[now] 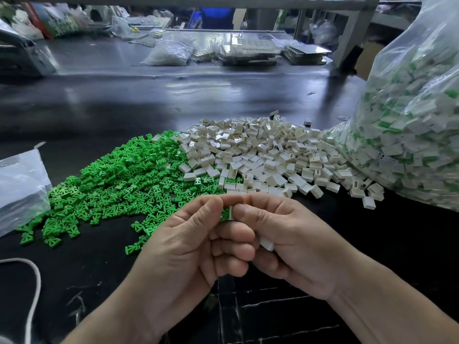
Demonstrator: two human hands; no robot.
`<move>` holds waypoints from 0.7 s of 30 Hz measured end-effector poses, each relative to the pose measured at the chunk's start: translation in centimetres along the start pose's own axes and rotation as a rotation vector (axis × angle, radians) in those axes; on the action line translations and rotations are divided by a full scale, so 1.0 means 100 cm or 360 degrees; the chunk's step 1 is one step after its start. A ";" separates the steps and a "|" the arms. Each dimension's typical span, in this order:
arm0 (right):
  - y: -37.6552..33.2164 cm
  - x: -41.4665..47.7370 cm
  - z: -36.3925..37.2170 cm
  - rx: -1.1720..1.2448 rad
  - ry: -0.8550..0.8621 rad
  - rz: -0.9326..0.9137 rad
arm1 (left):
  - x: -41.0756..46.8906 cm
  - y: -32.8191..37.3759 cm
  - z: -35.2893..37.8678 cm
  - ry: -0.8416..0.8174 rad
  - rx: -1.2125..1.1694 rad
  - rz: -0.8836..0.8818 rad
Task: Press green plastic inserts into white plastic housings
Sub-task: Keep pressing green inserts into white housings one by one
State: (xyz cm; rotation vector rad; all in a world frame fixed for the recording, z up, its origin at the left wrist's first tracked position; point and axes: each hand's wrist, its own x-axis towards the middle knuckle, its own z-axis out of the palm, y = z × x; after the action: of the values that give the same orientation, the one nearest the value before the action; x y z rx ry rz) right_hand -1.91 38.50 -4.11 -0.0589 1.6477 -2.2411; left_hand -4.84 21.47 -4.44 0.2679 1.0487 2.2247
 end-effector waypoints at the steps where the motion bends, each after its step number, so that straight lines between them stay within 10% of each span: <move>1: -0.001 0.000 0.000 -0.0006 -0.0004 0.0014 | 0.000 0.000 0.000 0.0009 -0.0010 -0.0010; 21: -0.001 -0.002 0.006 0.0061 0.0021 0.0050 | 0.002 -0.002 0.000 -0.0014 -0.0090 -0.0004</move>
State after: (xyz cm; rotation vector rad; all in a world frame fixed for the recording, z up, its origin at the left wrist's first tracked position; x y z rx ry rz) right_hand -1.66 38.07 -3.76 -0.0088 1.6003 -2.2538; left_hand -4.87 21.68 -4.57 0.2512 0.9790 2.2454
